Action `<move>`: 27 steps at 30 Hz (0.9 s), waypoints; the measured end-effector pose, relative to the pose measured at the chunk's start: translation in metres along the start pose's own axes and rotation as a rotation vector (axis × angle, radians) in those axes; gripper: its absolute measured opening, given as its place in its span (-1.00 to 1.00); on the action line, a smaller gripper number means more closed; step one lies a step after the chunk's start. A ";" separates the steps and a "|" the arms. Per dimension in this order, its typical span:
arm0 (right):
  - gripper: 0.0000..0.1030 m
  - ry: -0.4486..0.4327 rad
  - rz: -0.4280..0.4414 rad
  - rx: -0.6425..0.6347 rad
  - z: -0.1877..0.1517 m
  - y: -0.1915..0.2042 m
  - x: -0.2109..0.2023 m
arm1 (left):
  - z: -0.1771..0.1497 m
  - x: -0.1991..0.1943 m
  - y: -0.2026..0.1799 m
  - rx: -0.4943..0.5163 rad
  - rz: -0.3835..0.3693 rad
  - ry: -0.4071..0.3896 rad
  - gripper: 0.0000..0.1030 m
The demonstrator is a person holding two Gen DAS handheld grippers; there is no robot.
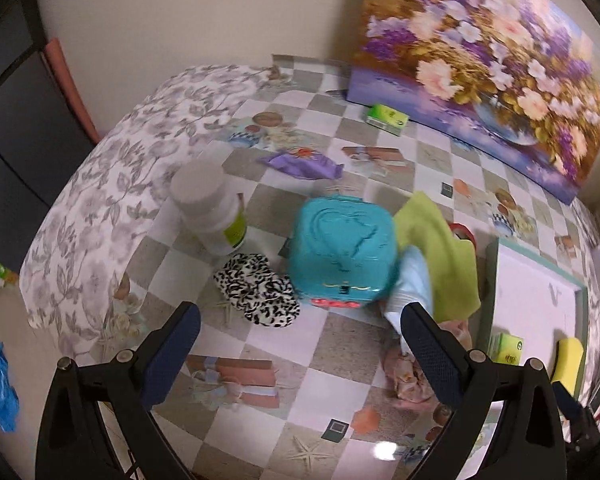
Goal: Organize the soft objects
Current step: 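Grasp the blue face mask with the right gripper while the left gripper reaches the leopard scrunchie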
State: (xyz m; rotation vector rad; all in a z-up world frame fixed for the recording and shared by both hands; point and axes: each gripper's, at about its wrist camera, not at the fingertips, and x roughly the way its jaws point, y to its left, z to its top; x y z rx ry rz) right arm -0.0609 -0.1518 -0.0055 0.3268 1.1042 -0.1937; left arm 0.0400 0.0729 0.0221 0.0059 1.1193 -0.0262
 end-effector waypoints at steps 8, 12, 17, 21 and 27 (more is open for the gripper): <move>1.00 0.002 0.045 -0.046 0.005 0.035 0.016 | 0.002 0.015 0.020 -0.073 -0.016 0.041 0.95; 1.00 -0.004 0.060 -0.096 0.005 0.053 0.023 | 0.004 0.026 0.040 -0.146 -0.022 0.072 0.95; 1.00 -0.018 0.070 -0.154 0.007 0.074 0.031 | 0.007 0.038 0.068 -0.237 -0.008 0.095 0.95; 1.00 -0.024 0.067 -0.202 0.009 0.091 0.040 | 0.010 0.049 0.084 -0.284 0.003 0.114 0.95; 0.92 -0.025 0.092 -0.238 0.012 0.108 0.054 | 0.011 0.069 0.094 -0.323 0.020 0.155 0.95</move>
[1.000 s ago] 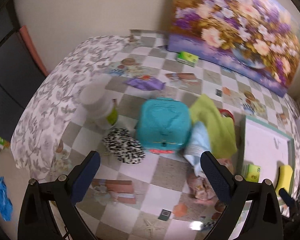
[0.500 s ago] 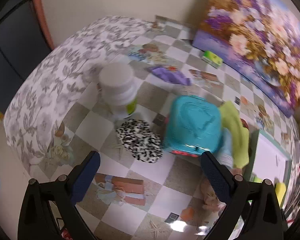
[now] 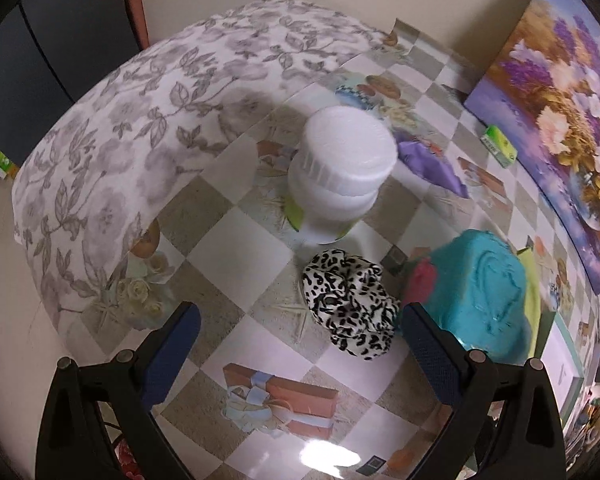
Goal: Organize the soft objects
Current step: 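Grasp the blue face mask with the right gripper while the left gripper reaches the leopard scrunchie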
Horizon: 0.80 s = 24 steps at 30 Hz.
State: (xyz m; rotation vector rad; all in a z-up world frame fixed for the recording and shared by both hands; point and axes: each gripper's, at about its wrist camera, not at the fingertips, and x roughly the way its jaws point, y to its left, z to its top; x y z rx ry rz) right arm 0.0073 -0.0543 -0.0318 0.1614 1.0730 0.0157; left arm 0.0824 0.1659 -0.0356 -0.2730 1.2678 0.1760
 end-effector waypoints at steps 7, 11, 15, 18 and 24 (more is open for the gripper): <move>0.71 0.004 -0.016 -0.046 0.005 0.011 0.017 | 0.004 0.024 0.002 -0.040 0.000 0.054 0.95; 0.63 -0.010 -0.021 -0.062 0.008 0.014 0.020 | 0.006 0.031 0.003 -0.053 -0.006 0.063 0.95; 0.54 -0.020 -0.014 -0.055 0.010 0.013 0.023 | 0.007 0.038 0.003 -0.056 0.001 0.067 0.95; 0.07 -0.021 -0.012 -0.060 0.012 0.013 0.023 | 0.007 0.041 0.001 -0.057 0.000 0.061 0.95; -0.32 -0.031 -0.002 -0.064 0.012 0.012 0.020 | 0.011 0.048 -0.002 -0.041 0.002 0.061 0.95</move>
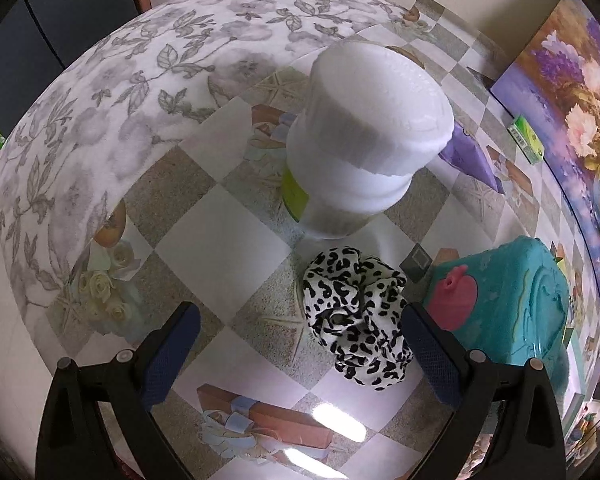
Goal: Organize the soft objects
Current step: 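Grasp the blue face mask with the right gripper while the left gripper reaches the leopard scrunchie, then carry the mask with the right gripper while the left gripper carries the scrunchie toward the tray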
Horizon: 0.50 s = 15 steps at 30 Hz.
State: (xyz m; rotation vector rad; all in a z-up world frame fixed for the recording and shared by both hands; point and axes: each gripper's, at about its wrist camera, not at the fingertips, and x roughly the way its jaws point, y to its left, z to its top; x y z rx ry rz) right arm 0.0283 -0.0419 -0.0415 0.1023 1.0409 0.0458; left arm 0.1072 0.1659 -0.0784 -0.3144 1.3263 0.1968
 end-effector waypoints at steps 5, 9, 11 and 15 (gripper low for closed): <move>-0.69 -0.008 0.024 0.017 0.001 -0.003 -0.005 | -0.001 0.002 -0.005 0.002 -0.041 0.006 0.95; -0.78 -0.022 0.042 0.026 0.002 -0.007 -0.011 | -0.001 0.002 -0.010 0.022 -0.003 -0.013 0.94; -0.78 -0.027 0.048 0.031 0.002 -0.008 -0.014 | -0.001 0.002 -0.008 0.014 -0.001 -0.014 0.94; -0.78 -0.036 0.055 0.036 0.002 -0.012 -0.020 | -0.002 0.003 0.001 -0.024 -0.027 -0.002 0.80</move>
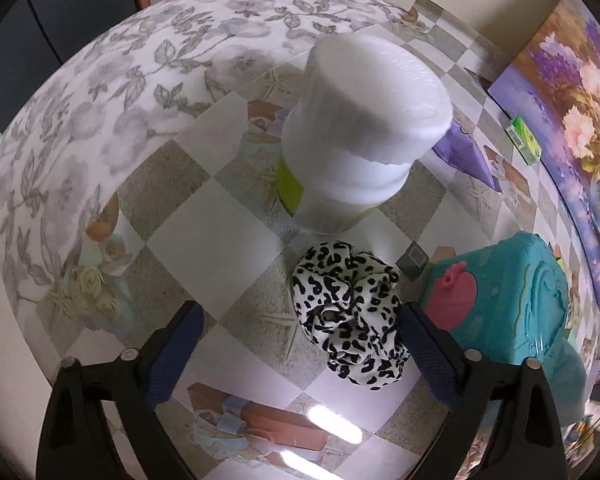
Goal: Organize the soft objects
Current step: 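Carry the mask with the right gripper while the left gripper carries the scrunchie toward the tray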
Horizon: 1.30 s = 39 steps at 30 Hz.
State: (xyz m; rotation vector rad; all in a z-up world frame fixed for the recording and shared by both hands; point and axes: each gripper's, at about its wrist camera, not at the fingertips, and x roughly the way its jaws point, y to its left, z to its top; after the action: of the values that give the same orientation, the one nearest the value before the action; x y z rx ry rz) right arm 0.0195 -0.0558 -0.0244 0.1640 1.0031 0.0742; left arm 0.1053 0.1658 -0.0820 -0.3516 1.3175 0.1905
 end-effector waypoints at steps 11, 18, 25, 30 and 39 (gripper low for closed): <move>-0.78 -0.023 0.002 0.021 0.001 -0.014 -0.016 | -0.015 0.000 -0.001 0.034 -0.067 0.021 -0.50; -0.80 -0.059 0.035 0.054 0.003 -0.023 -0.031 | -0.014 -0.022 0.000 0.025 -0.057 -0.032 -0.67; -0.84 -0.127 0.079 0.073 0.006 -0.029 -0.059 | -0.016 -0.057 -0.002 0.028 -0.098 -0.115 -0.67; -0.84 -0.178 0.108 0.094 0.006 -0.036 -0.078 | -0.019 -0.086 -0.008 0.040 -0.137 -0.198 -0.67; -0.84 -0.246 0.100 0.129 0.006 -0.057 -0.106 | -0.033 -0.125 -0.029 0.116 -0.194 -0.302 -0.67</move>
State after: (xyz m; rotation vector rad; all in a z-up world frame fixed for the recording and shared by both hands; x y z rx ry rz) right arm -0.0328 -0.1271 0.0573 0.3339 0.7544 0.0785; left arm 0.0541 0.1350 0.0357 -0.3358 0.9854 0.0027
